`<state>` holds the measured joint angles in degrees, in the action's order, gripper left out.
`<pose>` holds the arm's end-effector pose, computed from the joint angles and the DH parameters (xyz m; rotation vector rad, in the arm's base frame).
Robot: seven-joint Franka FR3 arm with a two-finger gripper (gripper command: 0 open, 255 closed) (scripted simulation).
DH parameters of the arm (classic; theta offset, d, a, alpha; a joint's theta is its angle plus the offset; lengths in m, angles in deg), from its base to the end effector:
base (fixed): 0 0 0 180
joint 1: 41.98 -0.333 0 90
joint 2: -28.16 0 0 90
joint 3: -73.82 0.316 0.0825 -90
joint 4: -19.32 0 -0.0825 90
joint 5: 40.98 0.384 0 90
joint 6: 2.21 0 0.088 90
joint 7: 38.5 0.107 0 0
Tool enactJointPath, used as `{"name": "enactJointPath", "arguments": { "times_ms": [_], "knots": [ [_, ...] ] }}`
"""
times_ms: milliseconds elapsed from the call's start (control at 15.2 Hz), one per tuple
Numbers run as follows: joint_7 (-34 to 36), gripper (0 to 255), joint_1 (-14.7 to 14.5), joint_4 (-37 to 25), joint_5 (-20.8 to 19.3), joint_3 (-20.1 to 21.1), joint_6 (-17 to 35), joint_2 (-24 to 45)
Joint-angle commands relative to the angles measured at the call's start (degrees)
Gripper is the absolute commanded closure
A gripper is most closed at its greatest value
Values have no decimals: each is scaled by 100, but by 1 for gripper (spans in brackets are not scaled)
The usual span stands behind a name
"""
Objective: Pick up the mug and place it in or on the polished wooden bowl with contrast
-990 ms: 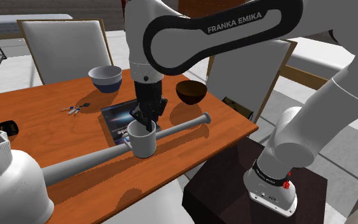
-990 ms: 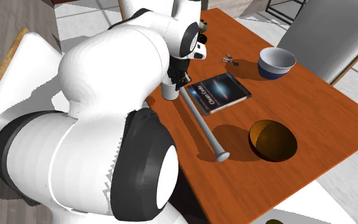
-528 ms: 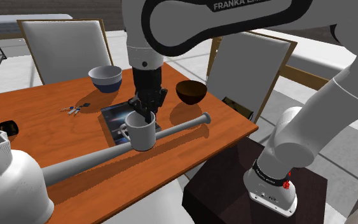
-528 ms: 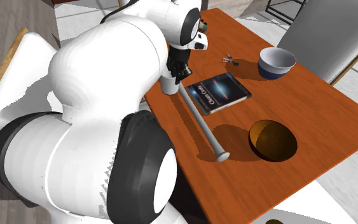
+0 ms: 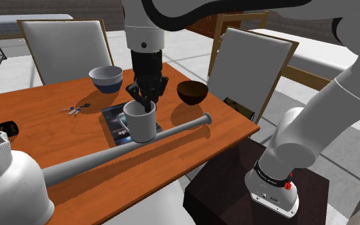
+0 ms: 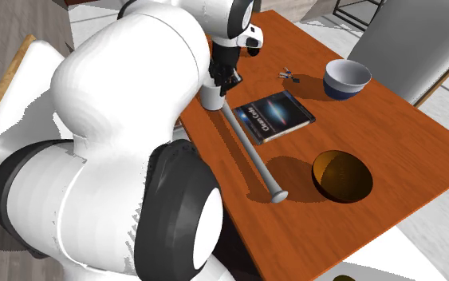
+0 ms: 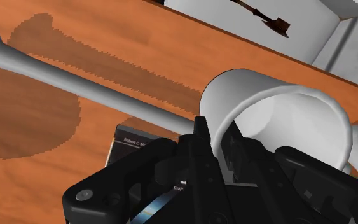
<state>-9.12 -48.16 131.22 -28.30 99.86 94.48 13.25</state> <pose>0.3873 0.2938 0.5735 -3.0622 -0.0083 0.1204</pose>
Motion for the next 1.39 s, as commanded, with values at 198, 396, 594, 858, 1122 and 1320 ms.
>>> {"name": "enactJointPath", "arguments": {
  "times_ms": [198, 396, 594, 858, 1122, 1320],
  "knots": [
    [-572, 255, 192, 111, -43, -404, -190, -213],
    [-998, 255, 344, 173, -118, -701, -285, -302],
    [-1411, 255, 499, 178, -219, -990, -374, -332],
    [-1949, 255, 717, 98, -374, -1357, -485, -285],
    [-2471, 255, 934, -85, -537, -1708, -590, -142],
    [-2854, 255, 1097, -290, -655, -1958, -669, 25]
  ]
}}
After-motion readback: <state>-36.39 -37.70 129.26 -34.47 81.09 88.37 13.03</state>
